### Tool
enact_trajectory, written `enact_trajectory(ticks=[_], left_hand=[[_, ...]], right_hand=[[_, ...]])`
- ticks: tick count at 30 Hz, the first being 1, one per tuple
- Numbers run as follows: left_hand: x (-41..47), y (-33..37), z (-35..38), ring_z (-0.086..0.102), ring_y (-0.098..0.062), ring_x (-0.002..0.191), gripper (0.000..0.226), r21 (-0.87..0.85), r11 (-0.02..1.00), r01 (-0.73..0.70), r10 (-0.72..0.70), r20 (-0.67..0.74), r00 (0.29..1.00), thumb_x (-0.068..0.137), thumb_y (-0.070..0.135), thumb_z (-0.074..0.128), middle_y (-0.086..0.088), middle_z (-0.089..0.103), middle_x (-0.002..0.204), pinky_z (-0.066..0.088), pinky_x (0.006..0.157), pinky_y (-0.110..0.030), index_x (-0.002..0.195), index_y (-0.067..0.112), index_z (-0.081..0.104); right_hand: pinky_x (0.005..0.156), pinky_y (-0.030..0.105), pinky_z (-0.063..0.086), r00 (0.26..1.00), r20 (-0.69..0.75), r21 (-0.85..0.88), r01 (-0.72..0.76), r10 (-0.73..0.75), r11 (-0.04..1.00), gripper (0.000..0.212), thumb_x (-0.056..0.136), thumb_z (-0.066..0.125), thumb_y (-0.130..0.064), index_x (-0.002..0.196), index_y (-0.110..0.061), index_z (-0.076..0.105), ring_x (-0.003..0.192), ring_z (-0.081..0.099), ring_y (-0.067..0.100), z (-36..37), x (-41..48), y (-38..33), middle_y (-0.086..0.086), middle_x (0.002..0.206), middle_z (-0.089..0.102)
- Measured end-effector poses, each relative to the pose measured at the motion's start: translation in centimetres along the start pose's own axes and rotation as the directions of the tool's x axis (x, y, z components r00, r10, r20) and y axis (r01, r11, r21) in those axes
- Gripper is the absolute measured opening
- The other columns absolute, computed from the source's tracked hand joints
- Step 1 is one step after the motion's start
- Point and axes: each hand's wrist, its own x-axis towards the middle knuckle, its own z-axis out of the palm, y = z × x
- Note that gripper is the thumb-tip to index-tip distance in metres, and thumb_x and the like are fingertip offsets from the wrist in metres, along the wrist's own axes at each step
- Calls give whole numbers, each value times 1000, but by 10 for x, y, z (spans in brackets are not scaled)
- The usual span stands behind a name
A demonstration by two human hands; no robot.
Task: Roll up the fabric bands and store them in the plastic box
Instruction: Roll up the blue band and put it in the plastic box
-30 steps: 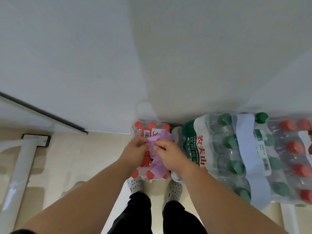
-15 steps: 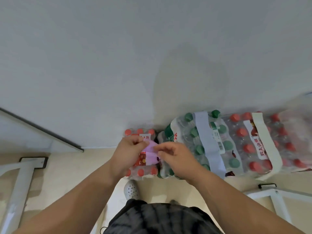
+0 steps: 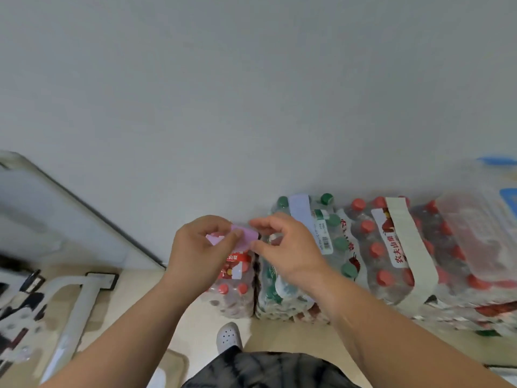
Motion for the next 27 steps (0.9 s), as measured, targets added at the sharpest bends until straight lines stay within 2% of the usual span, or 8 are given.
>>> enact_trajectory(ticks=[3,8,12,15,17,22,24,27], left_hand=[[-27,43,10,66,-9,91,24,34,985,-167,167,6,986,89,20,74,12,73,88,49,73,-18,76,40,78],[-54,83,38,67,-35,79,17,-110,984,-141,146,40,988,94,25,67,8,79,90,58,65,-44,83,25,80],[-66,103,72,67,-41,83,25,-186,972,-141,157,71,985,93,23,71,3,80,87,58,74,-49,80,2,68],[-64,108,94,58,-26,66,27,-259,960,-103,124,68,990,83,29,77,-10,68,72,51,60,-38,72,13,58],[-61,109,109,50,-18,63,26,-366,930,-8,58,124,991,81,21,77,-19,58,74,42,57,-27,75,20,51],[-56,100,145,67,-23,81,16,-396,902,172,-32,334,942,92,5,71,-24,70,84,51,82,-39,101,18,72],[-52,100,155,66,-23,79,18,-365,917,164,-23,361,932,92,2,69,-26,69,81,52,80,-36,87,17,77],[-39,102,167,66,-16,71,22,-358,922,147,0,380,925,94,4,68,-9,70,70,55,71,-26,80,19,76]], right_hand=[[77,16,51,996,27,80,80,-82,994,15,88,76,-18,94,-32,76,92,64,4,-25,-24,-6,-10,102,69],[83,51,58,988,38,255,133,-147,958,6,92,71,-24,92,-21,76,89,71,29,-69,-61,-9,5,89,75],[81,45,60,987,-16,270,156,-158,950,7,95,69,-19,95,-21,76,88,72,27,-106,-83,-2,6,89,76],[78,51,57,989,-53,280,145,-135,949,7,96,70,-18,93,-14,74,84,69,36,-128,-93,8,16,88,75],[68,39,53,990,-81,273,131,-113,953,13,95,72,-21,86,-12,70,70,61,25,-138,-98,15,15,80,71],[59,19,47,985,-173,255,37,7,966,15,93,75,-20,80,-16,71,64,58,4,-155,-104,35,-2,71,67],[59,22,49,977,-204,225,-11,58,974,12,92,76,-20,81,-18,72,64,60,5,-163,-102,43,-4,72,68],[69,36,60,969,-214,237,-67,119,969,3,91,77,-25,91,-21,77,79,73,17,-176,-98,49,0,86,77]])
